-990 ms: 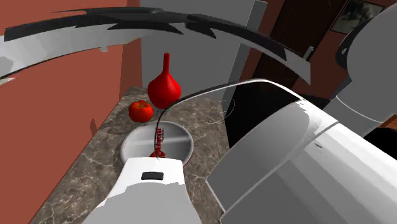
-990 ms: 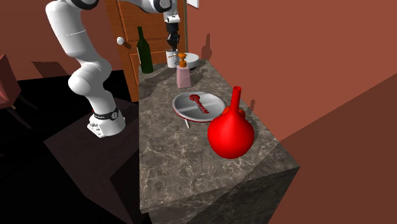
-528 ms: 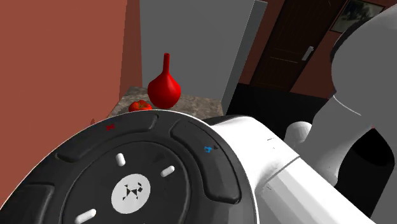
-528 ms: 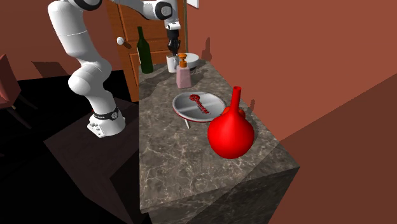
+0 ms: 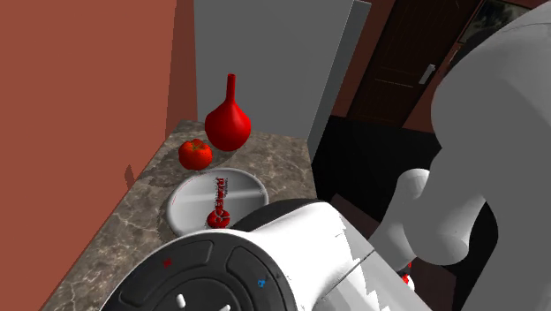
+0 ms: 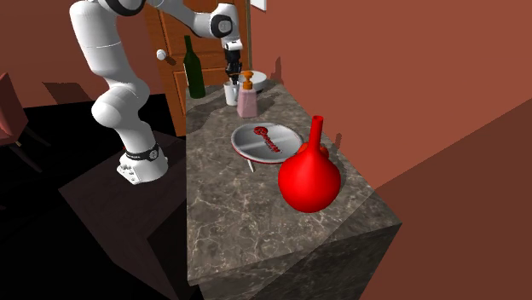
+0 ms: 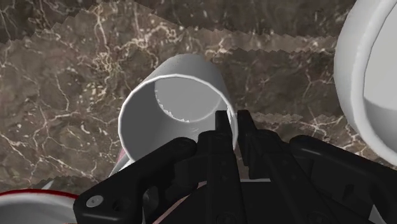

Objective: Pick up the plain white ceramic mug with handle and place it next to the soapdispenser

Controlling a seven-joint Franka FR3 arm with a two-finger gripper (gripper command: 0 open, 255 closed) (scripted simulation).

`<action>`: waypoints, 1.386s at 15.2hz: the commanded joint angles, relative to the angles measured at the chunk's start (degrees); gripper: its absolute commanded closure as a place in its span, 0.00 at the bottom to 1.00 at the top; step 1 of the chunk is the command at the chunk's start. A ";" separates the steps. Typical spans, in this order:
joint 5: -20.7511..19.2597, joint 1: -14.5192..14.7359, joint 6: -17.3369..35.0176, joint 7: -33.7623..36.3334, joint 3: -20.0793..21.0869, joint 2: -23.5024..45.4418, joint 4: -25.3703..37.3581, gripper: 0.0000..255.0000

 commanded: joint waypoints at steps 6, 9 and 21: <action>-4.10 0.43 4.85 3.03 -0.04 3.97 -2.60 1.00; -5.66 0.72 6.34 4.20 -0.25 5.41 -3.30 1.00; -5.57 0.66 6.24 4.03 -0.28 5.33 -3.24 0.00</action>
